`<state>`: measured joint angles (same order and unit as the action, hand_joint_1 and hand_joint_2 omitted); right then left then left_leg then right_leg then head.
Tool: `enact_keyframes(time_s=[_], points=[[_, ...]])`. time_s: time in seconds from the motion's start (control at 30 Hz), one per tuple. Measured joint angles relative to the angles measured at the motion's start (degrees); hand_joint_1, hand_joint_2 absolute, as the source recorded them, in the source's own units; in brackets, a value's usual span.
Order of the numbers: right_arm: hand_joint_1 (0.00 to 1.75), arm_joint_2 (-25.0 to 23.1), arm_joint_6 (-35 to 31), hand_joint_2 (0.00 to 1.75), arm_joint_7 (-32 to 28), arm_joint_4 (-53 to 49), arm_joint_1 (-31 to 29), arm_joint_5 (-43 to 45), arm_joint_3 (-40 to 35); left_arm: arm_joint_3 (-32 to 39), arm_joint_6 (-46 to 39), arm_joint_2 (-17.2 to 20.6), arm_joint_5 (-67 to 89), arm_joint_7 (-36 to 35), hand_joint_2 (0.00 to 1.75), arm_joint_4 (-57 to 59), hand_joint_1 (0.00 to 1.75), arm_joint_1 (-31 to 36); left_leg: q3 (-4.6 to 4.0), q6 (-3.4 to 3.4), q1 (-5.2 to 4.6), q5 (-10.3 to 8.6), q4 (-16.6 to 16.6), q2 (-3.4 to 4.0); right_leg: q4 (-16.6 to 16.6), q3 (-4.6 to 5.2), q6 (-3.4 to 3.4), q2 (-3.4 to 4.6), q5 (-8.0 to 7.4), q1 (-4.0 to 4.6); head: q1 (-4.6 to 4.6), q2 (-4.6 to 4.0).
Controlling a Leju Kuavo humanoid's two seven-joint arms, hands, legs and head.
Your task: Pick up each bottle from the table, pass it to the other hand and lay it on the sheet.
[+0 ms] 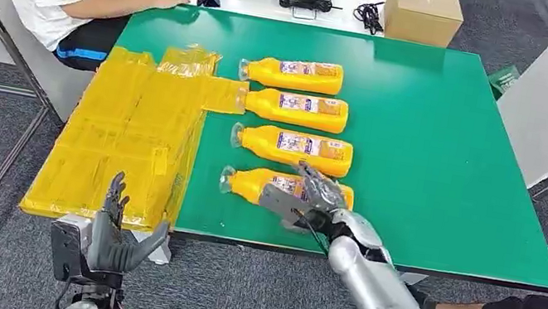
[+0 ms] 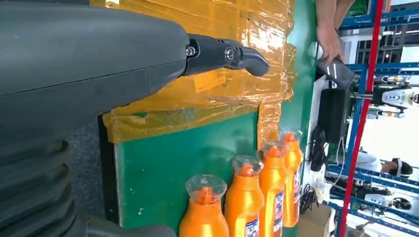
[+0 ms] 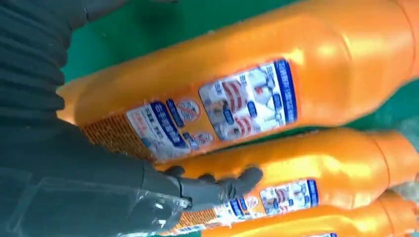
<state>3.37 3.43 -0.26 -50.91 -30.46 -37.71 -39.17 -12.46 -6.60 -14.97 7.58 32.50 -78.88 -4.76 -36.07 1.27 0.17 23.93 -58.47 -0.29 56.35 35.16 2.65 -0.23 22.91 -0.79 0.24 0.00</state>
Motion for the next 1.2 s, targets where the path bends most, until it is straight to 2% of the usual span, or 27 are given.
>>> enact_keyframes(time_s=[0.27, 0.6, 0.87, 0.9, 0.93, 0.97, 1.0, 1.03, 1.1, 1.13, 1.2], points=[[0.00, 3.37, -0.22, 1.75, 4.00, -2.60, 2.39, -4.02, -0.85, 0.22, -0.50, -0.13, 0.02, 0.02, 1.75, 0.00, 0.00, -0.11, 0.04, 0.01, 0.00, -0.01, 0.00, -0.10, -0.02, -0.07, 0.00, -0.04, 0.00, 0.00, 0.00, 0.00], [0.00, 7.08, 5.68, 1.75, 4.72, -2.97, 1.07, -7.21, -1.03, 0.50, -0.63, -0.15, -0.42, 0.02, 1.75, 0.00, 0.00, -0.37, 0.19, 0.02, -0.01, 0.00, 0.00, -0.11, -0.03, -0.25, 0.01, -0.03, 0.00, -0.01, 0.00, 0.00], [0.00, 10.67, 9.16, 1.75, 6.60, -3.65, -0.14, -5.92, -1.51, 1.14, -0.46, -0.52, -1.40, 0.44, 1.75, 0.00, 0.00, -0.64, 0.19, 0.02, -0.01, -0.01, -0.01, -0.10, -0.02, -0.26, 0.01, -0.03, -0.01, -0.01, 0.00, 0.00], [0.12, 11.12, 9.64, 1.75, 6.66, -3.80, -0.29, -5.62, -1.62, 1.20, -0.46, -0.57, -1.49, 0.48, 1.75, 0.00, 0.00, -0.65, 0.19, 0.02, -0.01, -0.01, -0.01, -0.10, -0.02, -0.25, 0.01, -0.04, -0.01, -0.01, 0.02, 0.00], [0.38, 11.45, 9.94, 1.75, 6.67, -3.80, -0.41, -5.40, -1.72, 1.29, -0.46, -0.61, -1.51, 0.50, 1.75, 0.00, 0.00, -0.67, 0.19, 0.02, -0.01, -0.01, -0.01, -0.11, -0.02, -0.25, 0.01, -0.04, 0.00, 0.00, 0.02, 0.00], [0.80, 11.69, 10.44, 1.75, 6.66, -3.80, -0.56, -5.09, -1.83, 1.38, -0.42, -0.63, -1.55, 0.57, 1.75, 0.00, 0.00, -0.67, 0.18, 0.02, -0.01, 0.00, -0.01, -0.11, -0.02, -0.25, 0.01, -0.04, 0.00, 0.00, 0.02, 0.00], [0.87, 11.93, 10.90, 1.75, 6.66, -3.80, -0.71, -4.77, -1.92, 1.46, -0.35, -0.63, -1.57, 0.63, 1.75, 0.02, 0.00, -0.66, 0.18, 0.02, -0.01, 0.00, -0.01, -0.11, -0.02, -0.25, 0.01, -0.04, 0.00, 0.00, 0.00, 0.00], [0.73, 12.17, 11.37, 1.75, 6.56, -3.80, -0.91, -4.21, -2.10, 1.60, -0.15, -0.70, -1.62, 0.68, 1.75, 0.02, 0.00, -0.65, 0.18, 0.02, -0.01, 0.00, 0.00, -0.11, -0.02, -0.25, 0.01, -0.04, 0.00, 0.00, 0.02, 0.00], [0.66, 12.44, 11.91, 1.75, 6.27, -3.78, -1.30, -2.88, -2.67, 1.68, 0.02, -0.81, -1.75, 0.83, 1.75, 0.18, 0.00, -0.61, 0.18, 0.01, -0.01, 0.00, 0.00, -0.10, -0.02, -0.24, 0.01, -0.03, 0.00, 0.00, 0.02, 0.00], [0.73, 12.48, 11.98, 1.75, 6.12, -3.71, -1.41, -2.14, -2.88, 1.68, 0.09, -0.83, -1.86, 0.92, 1.75, 0.33, 0.00, -0.58, 0.17, 0.02, -0.01, 0.00, 0.00, -0.10, -0.02, -0.24, 0.01, -0.03, 0.00, 0.00, 0.00, 0.00], [0.77, 12.44, 11.41, 1.75, 5.79, -3.54, -1.67, -1.07, -3.34, 1.70, 0.13, -0.94, -2.16, 1.01, 1.75, 0.57, 0.00, -0.53, 0.17, 0.02, -0.01, 0.00, 0.00, -0.09, -0.02, -0.24, 0.01, -0.03, 0.00, 0.00, 0.00, 0.00]])
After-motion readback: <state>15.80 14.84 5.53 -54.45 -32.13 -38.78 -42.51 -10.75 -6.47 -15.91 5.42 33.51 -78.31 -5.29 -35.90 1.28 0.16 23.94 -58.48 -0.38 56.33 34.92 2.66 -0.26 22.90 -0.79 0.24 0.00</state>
